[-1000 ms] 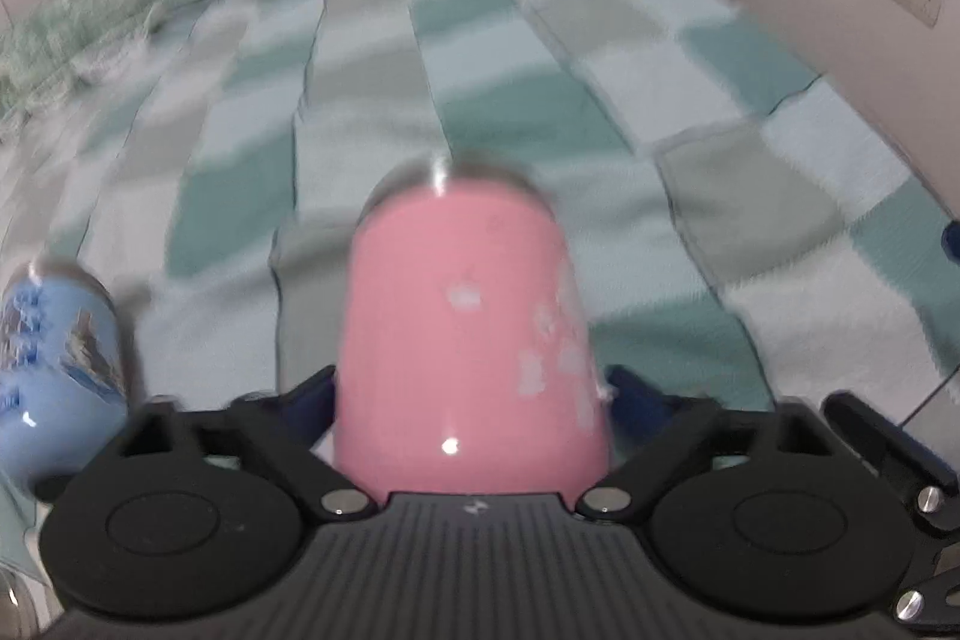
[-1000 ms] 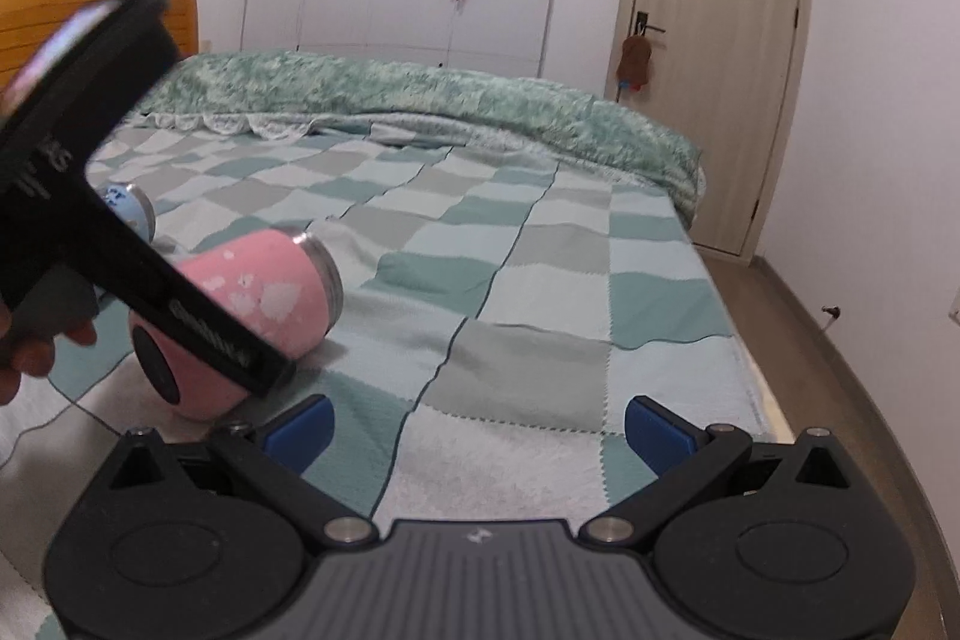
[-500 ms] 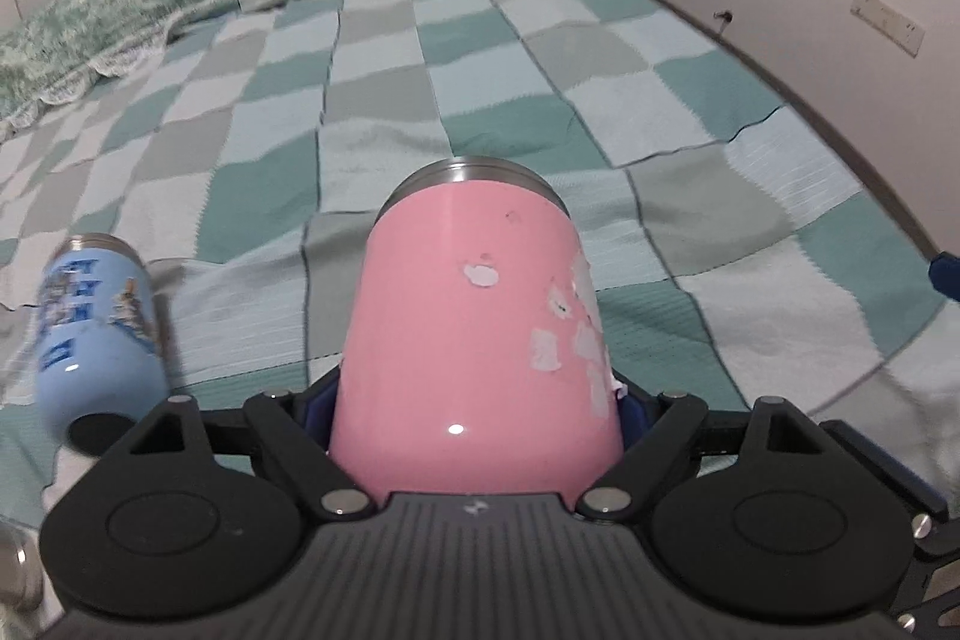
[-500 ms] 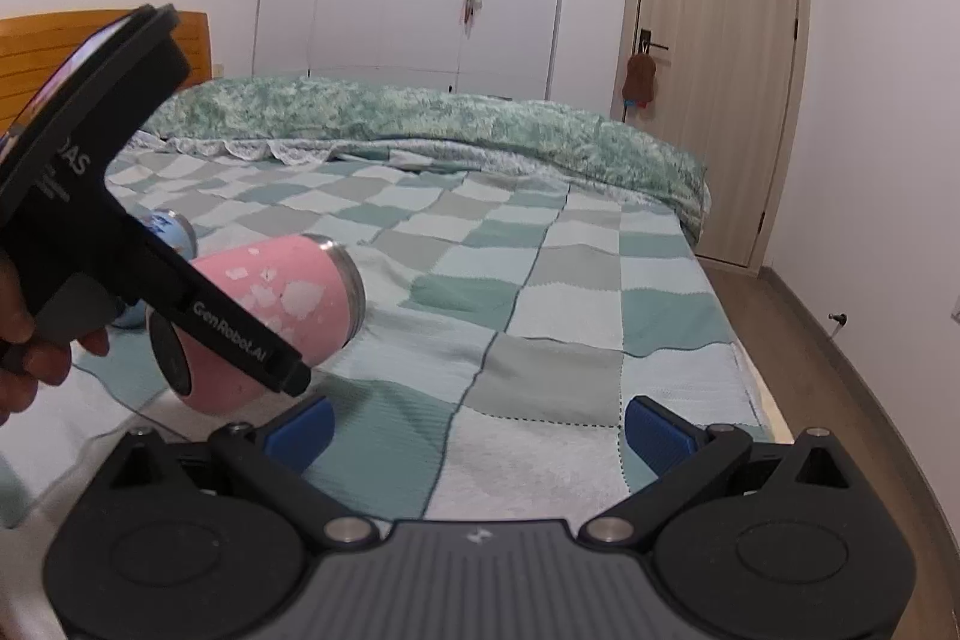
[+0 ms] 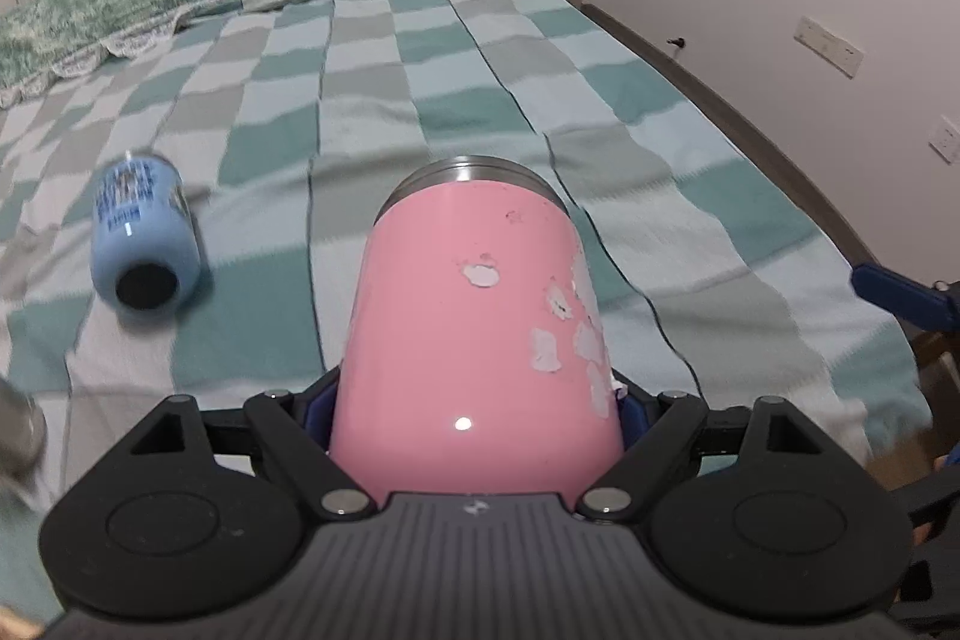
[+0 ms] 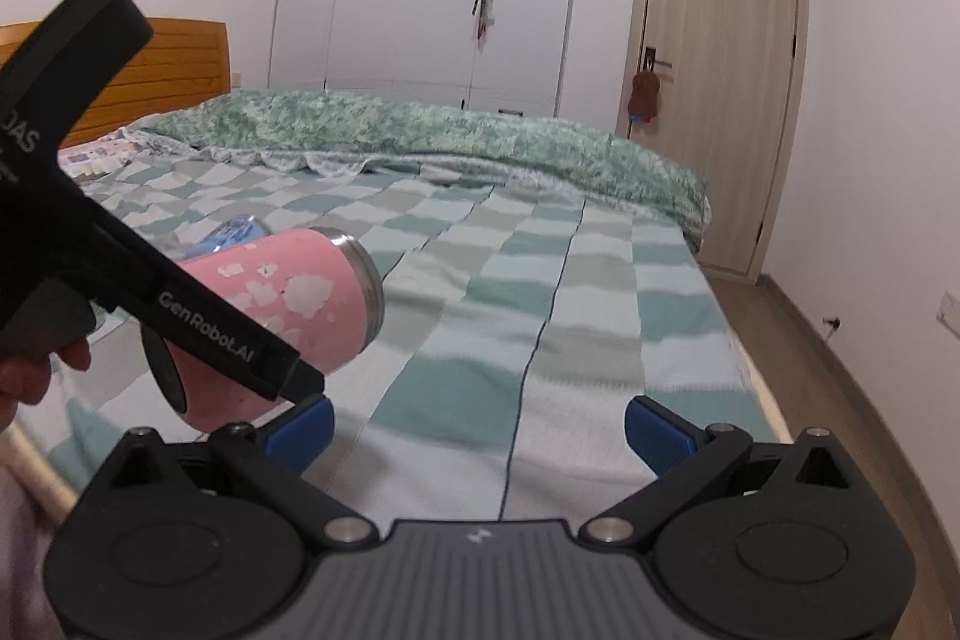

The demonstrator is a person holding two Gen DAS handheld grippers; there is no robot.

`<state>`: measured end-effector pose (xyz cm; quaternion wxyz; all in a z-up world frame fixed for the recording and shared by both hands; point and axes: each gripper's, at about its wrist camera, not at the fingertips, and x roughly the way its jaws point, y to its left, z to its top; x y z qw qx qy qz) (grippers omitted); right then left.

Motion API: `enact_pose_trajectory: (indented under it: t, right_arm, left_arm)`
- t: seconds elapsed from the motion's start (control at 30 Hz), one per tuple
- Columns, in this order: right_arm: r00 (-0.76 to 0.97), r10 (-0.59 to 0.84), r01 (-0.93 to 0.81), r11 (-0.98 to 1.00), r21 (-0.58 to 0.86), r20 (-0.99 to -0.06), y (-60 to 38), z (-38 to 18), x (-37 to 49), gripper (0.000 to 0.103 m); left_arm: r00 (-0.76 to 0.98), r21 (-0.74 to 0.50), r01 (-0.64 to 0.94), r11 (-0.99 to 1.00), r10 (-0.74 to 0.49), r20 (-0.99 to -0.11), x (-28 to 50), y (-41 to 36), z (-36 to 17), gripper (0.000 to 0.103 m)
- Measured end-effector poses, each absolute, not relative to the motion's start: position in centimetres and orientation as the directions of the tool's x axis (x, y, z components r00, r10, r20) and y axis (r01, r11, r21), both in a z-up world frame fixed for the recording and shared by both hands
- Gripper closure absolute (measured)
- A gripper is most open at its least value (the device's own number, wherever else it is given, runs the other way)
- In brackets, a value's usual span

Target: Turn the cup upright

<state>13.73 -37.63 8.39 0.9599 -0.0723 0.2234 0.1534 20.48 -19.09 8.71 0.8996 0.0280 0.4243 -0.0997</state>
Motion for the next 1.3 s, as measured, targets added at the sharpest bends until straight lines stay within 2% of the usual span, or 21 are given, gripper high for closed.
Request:
enact_pose_trajectory:
  t: [0.33, 0.5, 0.57, 0.6, 0.7, 0.97, 1.13, 1.3]
  right_arm:
    - [0.816, 0.212, -0.282, 0.958, -0.051, -0.538, -38.0, 5.1, 8.8, 0.0]
    - [0.804, 0.204, -0.276, 0.96, -0.046, -0.559, -37.7, 4.3, 7.8, 0.0]
    - [0.802, 0.205, -0.278, 0.96, -0.046, -0.562, -37.5, 4.3, 7.7, 0.0]
    - [0.801, 0.206, -0.279, 0.959, -0.046, -0.562, -37.4, 4.3, 7.5, 0.0]
    - [0.804, 0.214, -0.287, 0.957, -0.046, -0.555, -37.0, 4.8, 7.3, 0.0]
    - [0.818, 0.247, -0.314, 0.948, -0.043, -0.519, -35.3, 6.6, 6.3, 0.0]
    - [0.811, 0.274, -0.34, 0.94, -0.035, -0.517, -33.0, 7.8, 7.1, 0.0]
    - [0.782, 0.288, -0.332, 0.943, 0.022, -0.553, -30.6, 8.6, 9.1, 0.0]
  left_arm:
    - [0.594, -0.118, 0.141, 0.983, -0.179, -0.784, 18.6, -19.5, 3.7, 0.018]
    - [0.602, -0.109, 0.167, 0.98, -0.189, -0.776, 18.5, -19.6, 2.8, 0.018]
    - [0.594, -0.139, 0.163, 0.977, -0.21, -0.777, 18.5, -19.3, 3.0, 0.011]
    - [0.596, -0.162, 0.171, 0.972, -0.233, -0.769, 18.4, -19.0, 3.4, 0.0]
    - [0.612, -0.204, 0.229, 0.952, -0.304, -0.73, 17.5, -18.1, 5.1, 0.0]
    - [0.713, -0.076, 0.292, 0.954, -0.27, -0.647, 14.4, -13.8, 9.3, 0.0]
    - [0.74, 0.008, 0.303, 0.953, -0.231, -0.631, 13.2, -9.3, 9.3, 0.0]
    - [0.76, 0.1, 0.308, 0.946, -0.181, -0.624, 12.6, -5.5, 8.7, 0.0]
